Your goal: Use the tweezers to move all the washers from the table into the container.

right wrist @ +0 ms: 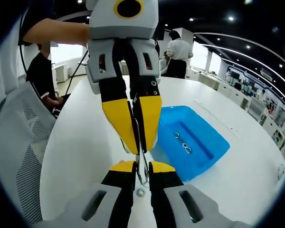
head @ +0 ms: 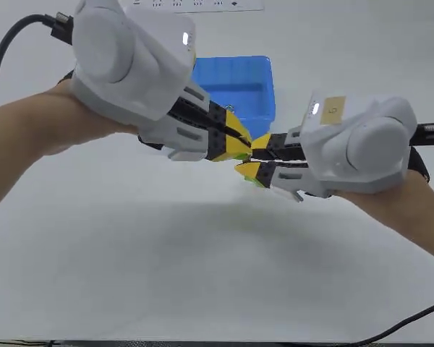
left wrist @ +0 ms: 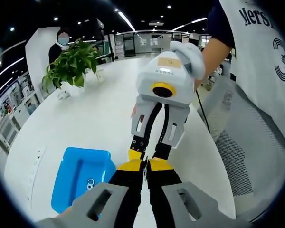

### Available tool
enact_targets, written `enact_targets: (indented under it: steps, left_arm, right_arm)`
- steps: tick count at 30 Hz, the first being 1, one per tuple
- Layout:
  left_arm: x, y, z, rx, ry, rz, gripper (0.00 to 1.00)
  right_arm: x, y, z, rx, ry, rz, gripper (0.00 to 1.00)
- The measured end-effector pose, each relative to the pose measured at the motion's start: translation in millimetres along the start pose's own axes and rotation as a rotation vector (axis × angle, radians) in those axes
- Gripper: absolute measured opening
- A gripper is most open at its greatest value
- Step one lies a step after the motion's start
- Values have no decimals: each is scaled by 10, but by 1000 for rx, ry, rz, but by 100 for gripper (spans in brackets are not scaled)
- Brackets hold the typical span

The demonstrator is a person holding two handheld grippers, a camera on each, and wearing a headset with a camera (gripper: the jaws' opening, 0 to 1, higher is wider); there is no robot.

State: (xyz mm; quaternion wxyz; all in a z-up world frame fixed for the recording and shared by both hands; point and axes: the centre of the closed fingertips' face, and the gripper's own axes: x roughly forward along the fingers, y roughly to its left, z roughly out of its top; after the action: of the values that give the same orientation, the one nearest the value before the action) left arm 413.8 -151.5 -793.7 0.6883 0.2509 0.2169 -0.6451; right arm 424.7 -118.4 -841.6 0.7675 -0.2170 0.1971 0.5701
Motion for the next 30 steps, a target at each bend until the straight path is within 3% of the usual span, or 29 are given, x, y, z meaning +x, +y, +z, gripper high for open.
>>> enact_targets:
  steps: [30]
  left_arm:
    - [99,14,86,-29,10,-57,7]
  right_arm:
    - [-8,-59,-23,54,-8,-12,10]
